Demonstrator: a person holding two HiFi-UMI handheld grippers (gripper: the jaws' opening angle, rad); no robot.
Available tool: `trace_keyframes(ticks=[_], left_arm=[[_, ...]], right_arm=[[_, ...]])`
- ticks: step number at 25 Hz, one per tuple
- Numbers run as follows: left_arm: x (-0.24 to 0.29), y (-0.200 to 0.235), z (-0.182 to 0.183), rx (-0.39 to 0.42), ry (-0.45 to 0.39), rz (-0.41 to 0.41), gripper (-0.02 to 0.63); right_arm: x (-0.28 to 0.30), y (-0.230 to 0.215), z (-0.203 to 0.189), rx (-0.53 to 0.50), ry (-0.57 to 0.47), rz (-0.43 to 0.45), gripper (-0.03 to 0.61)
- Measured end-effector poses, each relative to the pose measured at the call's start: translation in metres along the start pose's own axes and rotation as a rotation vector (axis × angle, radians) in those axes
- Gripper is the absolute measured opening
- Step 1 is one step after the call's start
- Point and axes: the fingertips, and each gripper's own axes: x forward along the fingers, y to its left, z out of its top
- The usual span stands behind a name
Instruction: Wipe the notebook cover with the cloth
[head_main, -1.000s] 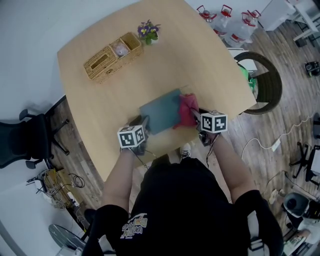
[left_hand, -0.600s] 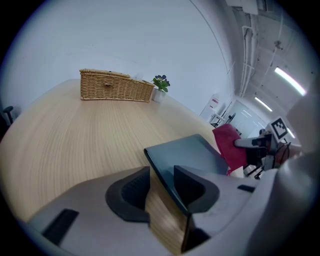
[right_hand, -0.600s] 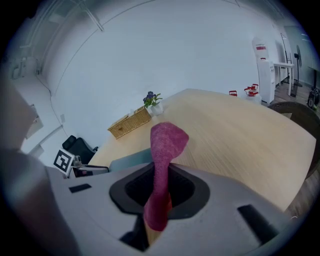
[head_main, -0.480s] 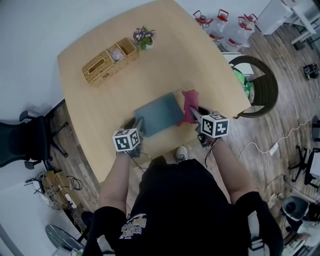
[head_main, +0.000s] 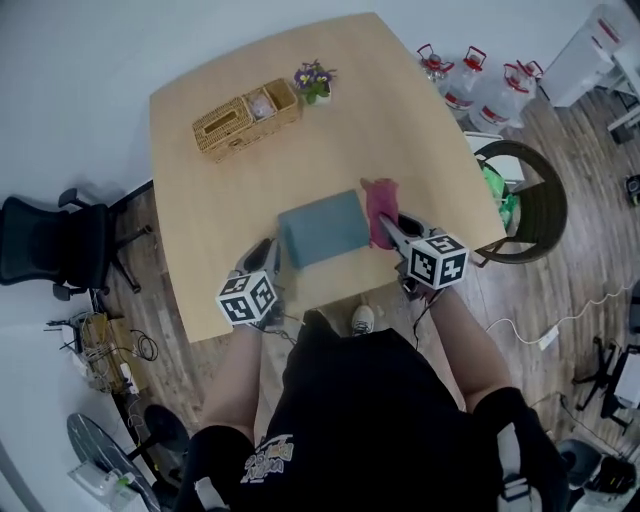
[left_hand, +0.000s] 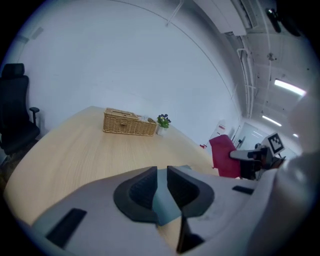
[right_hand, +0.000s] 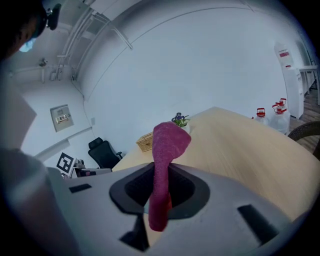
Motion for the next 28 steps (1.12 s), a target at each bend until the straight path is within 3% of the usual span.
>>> trace_keyframes(ticks=[5, 9, 19, 28], left_arm=[[-0.056, -0.008, 0.013, -0.045, -0.129, 0.051, 0.02], [-0.089, -0.011, 0.013, -0.051, -0.178, 0.065, 0.017], [-0.127, -0.01, -0.008, 0.004, -0.152, 0.039, 0.017], [-0.152, 0.005, -0.019, 0.059, -0.122, -0.087, 0.015]], right_arm=[[0.001, 0.026, 0.002, -0.023, 0.005, 0.095, 0.067], [0.011, 0.046, -0.004, -0.03, 0.016, 0.151, 0.067], [0.025, 0.097, -0.037, -0.021, 0.049, 0.194, 0.067], [0.008, 0.144, -0.057, -0.007, -0.002, 0.102, 0.067]])
